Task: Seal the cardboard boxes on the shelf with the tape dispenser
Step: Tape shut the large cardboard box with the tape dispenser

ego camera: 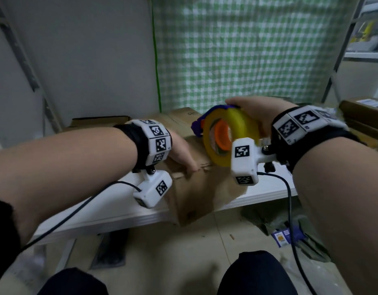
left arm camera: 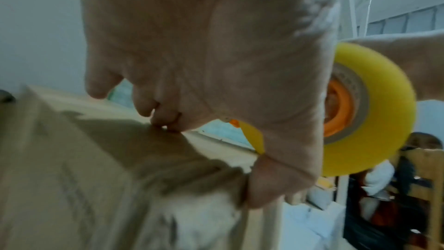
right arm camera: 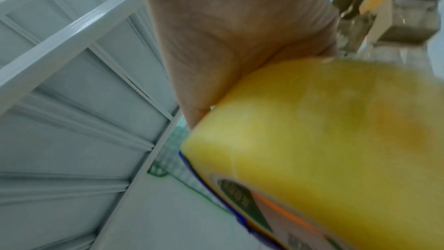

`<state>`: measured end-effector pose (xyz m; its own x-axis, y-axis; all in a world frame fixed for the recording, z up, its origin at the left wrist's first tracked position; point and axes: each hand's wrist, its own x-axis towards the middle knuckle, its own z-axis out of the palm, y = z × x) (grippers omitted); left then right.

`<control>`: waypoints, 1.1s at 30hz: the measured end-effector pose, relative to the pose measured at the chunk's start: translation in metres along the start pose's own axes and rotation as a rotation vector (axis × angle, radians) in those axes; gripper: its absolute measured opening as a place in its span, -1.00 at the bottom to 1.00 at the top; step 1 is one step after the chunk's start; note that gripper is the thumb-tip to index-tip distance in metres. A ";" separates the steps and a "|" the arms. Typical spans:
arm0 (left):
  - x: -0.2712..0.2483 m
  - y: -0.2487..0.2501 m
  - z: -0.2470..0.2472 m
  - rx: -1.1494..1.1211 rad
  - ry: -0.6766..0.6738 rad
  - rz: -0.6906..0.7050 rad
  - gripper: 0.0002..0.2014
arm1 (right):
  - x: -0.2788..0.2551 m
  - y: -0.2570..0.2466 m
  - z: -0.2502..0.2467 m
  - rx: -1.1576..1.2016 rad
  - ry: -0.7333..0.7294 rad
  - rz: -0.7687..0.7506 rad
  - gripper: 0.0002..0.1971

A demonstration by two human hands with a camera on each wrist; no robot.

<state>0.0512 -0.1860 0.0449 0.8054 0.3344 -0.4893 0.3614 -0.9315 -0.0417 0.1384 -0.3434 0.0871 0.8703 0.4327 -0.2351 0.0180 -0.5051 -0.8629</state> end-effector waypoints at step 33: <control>0.043 -0.050 0.046 -0.003 0.465 0.013 -0.14 | -0.058 0.084 0.073 0.309 -0.042 -0.113 -0.75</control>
<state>0.0466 -0.1314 -0.0140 0.9348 0.3521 -0.0470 0.3507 -0.9358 -0.0354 0.0533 -0.3562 -0.0048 0.8500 0.5070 -0.1432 -0.0428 -0.2045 -0.9779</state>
